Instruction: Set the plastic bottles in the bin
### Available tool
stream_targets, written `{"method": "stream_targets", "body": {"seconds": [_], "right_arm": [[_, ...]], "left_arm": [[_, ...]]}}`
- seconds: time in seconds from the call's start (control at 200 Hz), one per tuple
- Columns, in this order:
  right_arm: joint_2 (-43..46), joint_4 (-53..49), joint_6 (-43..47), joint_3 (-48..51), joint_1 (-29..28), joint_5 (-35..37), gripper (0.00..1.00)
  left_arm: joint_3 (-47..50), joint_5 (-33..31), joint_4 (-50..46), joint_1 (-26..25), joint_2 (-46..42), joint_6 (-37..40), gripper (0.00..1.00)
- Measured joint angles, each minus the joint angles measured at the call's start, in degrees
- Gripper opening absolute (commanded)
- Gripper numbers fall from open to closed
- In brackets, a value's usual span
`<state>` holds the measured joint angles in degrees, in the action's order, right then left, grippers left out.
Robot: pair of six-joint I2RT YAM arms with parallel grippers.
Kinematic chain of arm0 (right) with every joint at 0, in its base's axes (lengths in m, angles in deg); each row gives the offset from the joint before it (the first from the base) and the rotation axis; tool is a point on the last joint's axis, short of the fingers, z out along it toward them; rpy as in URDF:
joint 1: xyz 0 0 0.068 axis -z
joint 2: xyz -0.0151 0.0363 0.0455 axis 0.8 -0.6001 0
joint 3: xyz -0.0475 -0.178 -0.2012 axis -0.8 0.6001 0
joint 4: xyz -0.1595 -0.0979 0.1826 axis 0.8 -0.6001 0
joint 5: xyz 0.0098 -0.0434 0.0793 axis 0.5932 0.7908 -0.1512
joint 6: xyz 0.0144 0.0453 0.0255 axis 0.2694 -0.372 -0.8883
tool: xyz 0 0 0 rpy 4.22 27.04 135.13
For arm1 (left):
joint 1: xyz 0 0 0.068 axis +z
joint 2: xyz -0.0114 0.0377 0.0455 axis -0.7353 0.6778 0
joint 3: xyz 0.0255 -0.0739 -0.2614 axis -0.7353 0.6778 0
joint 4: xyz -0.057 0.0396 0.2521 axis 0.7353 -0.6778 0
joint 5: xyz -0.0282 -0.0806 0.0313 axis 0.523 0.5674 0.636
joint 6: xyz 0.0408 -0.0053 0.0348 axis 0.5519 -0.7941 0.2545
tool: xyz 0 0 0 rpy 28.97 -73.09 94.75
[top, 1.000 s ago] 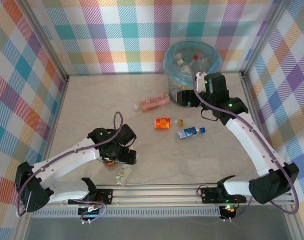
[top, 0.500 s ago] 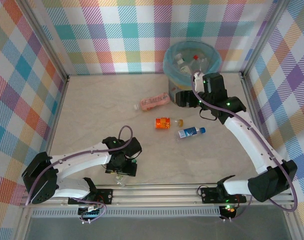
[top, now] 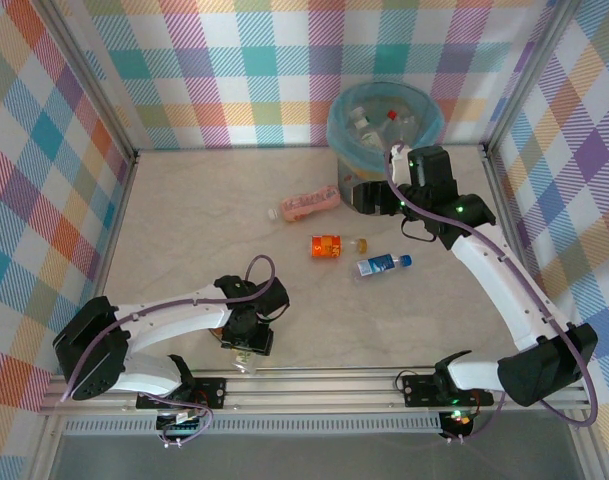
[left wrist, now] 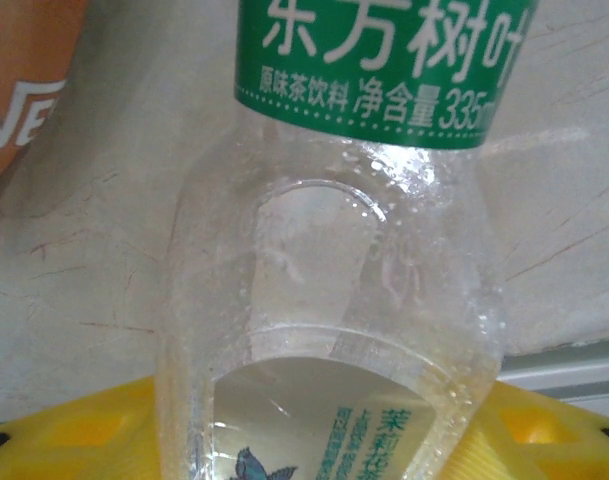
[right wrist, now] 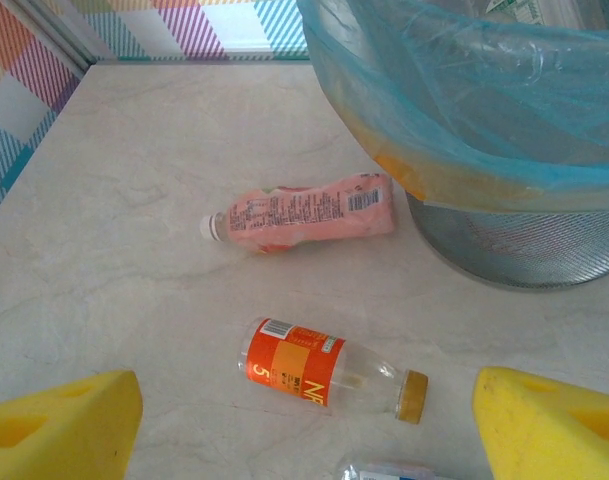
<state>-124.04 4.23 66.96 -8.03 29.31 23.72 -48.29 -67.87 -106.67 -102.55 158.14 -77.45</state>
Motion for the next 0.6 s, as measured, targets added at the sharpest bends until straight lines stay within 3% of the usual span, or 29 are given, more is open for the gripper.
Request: {"method": "stream_targets", "body": {"seconds": [0.15, 0.31, 0.6], "right_arm": [[0.1, -1.1, 0.2, -1.6, 0.0, 0.3, 0.86], [3.1, -0.8, 0.7, -2.5, 0.0, -3.0, 0.85], [10.5, 11.9, 0.4, -2.4, 0.0, -30.1, 0.87]], "left_arm": [[-4.9, 1.0, -1.4, -0.2, -5.8, 2.6, 0.58], [-15.4, 5.6, -0.9, -0.2, -14.6, 10.8, 0.59], [-30.0, 5.2, 4.6, -0.2, -19.4, 28.3, 0.56]]}}
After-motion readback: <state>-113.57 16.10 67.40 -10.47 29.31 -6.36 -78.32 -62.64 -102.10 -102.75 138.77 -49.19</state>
